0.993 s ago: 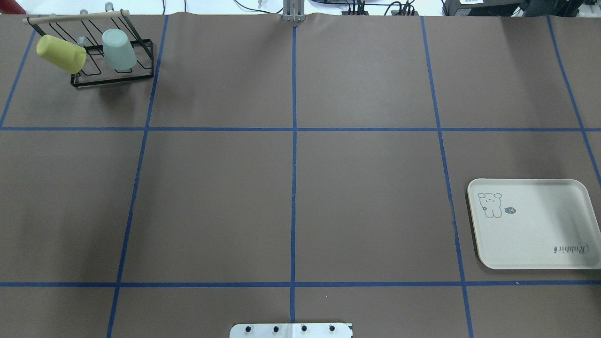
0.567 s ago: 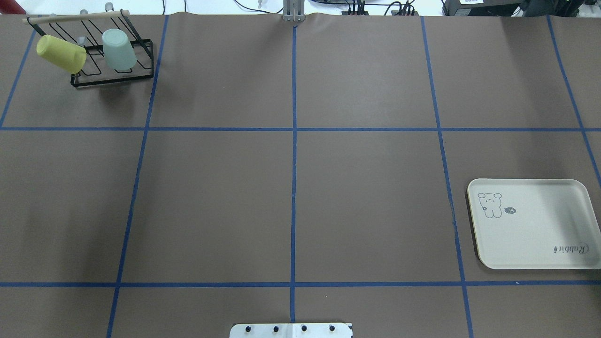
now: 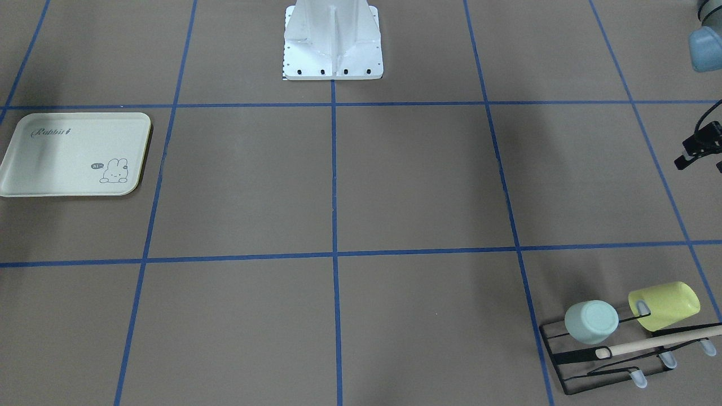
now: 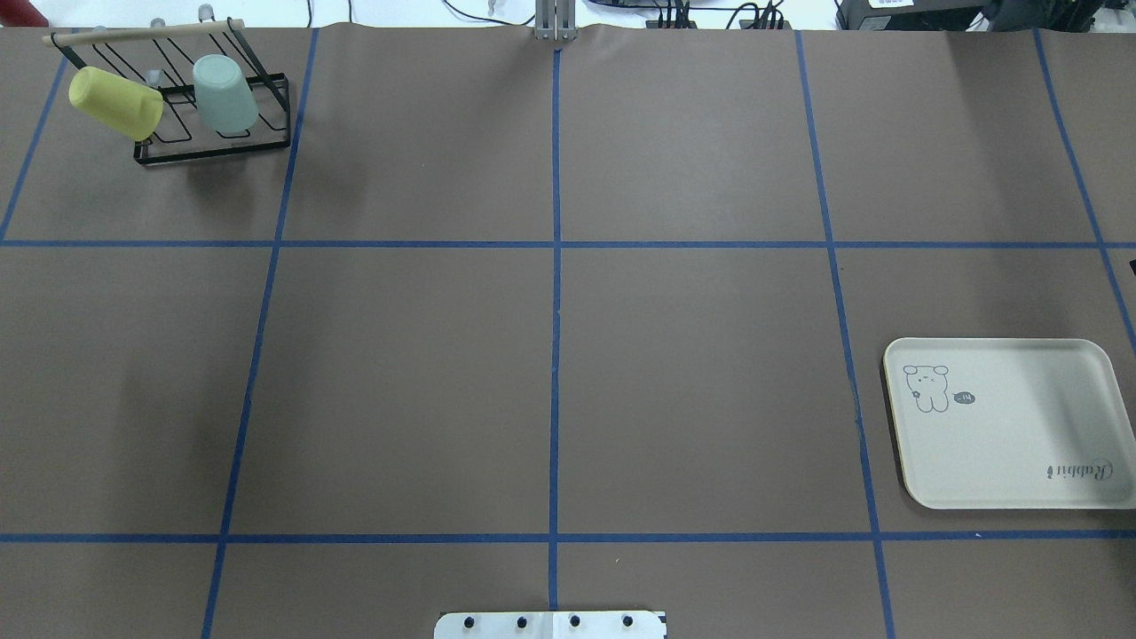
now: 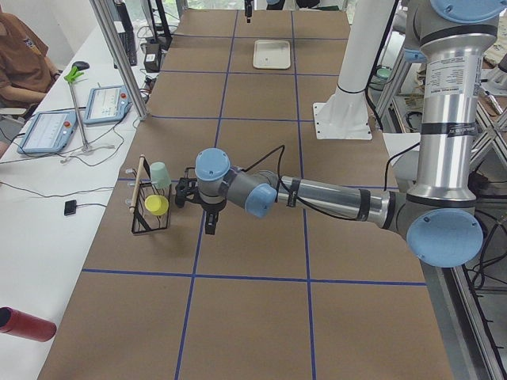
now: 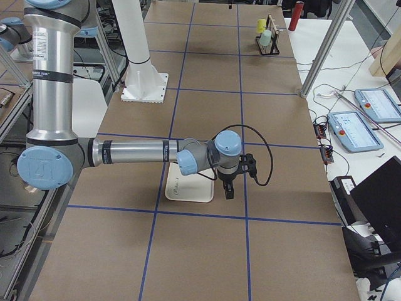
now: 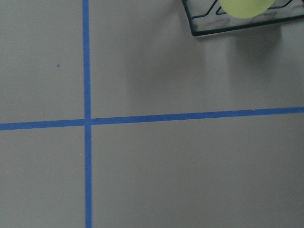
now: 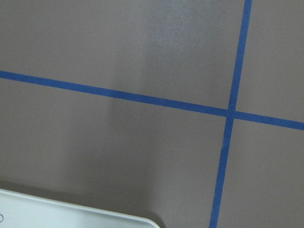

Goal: Left arm grabs green cup and hands to right arm on tray

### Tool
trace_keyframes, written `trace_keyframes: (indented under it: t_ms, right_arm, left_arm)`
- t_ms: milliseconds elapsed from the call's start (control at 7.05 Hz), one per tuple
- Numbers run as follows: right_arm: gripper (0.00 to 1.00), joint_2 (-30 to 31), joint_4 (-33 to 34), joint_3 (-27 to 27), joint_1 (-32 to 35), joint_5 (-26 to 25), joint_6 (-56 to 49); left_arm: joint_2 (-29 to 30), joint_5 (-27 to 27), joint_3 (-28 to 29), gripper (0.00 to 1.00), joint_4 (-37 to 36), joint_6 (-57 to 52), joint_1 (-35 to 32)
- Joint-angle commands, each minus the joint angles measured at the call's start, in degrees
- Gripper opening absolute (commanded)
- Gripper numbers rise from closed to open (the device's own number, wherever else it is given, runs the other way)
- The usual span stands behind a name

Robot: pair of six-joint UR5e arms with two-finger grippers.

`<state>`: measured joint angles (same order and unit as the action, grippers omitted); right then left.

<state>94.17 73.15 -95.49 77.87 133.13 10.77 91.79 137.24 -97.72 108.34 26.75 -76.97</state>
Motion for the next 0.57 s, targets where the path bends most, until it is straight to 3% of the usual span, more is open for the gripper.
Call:
trace_keyframes:
  t_ms: [0,142,425]
  right_arm:
    - [1.0,-0.2,-0.3,0.0,-1.3,-0.2,0.2]
    - [1.0,-0.2,-0.4,0.0,-1.7,-0.2,0.2]
    - [1.0,-0.7,-0.4,0.1,-2.4,-0.5,0.2]
  left_arm:
    - [10.7,-5.6,2.5,0.99,-0.2,6.4,5.2]
    - [15.7,-10.7,5.6,0.99,-0.7,7.7,9.1]
    - [28.0,-12.2,14.0,0.99,-4.8,13.5,11.5]
